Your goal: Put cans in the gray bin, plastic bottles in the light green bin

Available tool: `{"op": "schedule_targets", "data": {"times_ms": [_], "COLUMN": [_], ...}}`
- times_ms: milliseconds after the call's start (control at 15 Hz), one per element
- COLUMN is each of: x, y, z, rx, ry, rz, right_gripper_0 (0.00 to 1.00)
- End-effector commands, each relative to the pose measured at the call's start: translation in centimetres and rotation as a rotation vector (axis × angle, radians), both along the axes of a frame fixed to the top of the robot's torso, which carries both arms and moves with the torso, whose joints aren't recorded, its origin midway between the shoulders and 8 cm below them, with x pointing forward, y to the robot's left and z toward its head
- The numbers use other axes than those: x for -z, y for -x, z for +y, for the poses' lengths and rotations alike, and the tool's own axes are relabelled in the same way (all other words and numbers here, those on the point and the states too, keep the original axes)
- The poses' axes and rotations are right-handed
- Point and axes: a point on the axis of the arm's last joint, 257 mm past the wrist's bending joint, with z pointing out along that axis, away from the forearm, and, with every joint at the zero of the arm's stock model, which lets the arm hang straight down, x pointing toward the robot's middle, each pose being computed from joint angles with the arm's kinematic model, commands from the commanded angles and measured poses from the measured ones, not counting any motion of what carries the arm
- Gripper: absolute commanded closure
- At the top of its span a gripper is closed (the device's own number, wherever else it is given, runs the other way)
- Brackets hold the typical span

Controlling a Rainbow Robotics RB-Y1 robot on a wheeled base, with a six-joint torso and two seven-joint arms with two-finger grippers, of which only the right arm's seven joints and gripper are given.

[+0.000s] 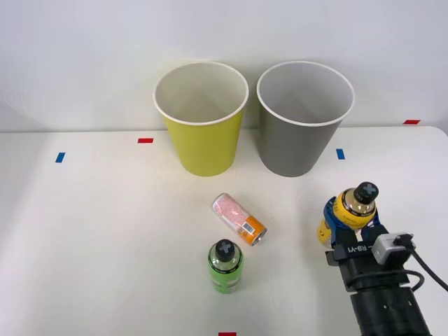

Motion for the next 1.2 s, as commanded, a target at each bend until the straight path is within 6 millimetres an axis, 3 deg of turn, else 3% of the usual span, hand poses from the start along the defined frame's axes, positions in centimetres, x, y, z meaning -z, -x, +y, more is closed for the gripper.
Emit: {"op": "schedule_targets", "data": {"times_ms": [67,333,533,933,1200], "x": [-2.1,-5.8,-7.9,-13.7,-17.0], "y": [3.1,5.9,6.4,4.6,0.5], "z": [1.1,3.2,4.8,10.3,13.4], "rx": [-0.092,-0.232,-0.304,-0.485,-0.520], "ry": [0.001,-0.053,-0.058,-0.127,-0.125], "rz": [0.064,0.053,0.022,-0.110,-0.096], "right_gripper_0": [0.97,0.97,0.97,1.00,1.00]}}
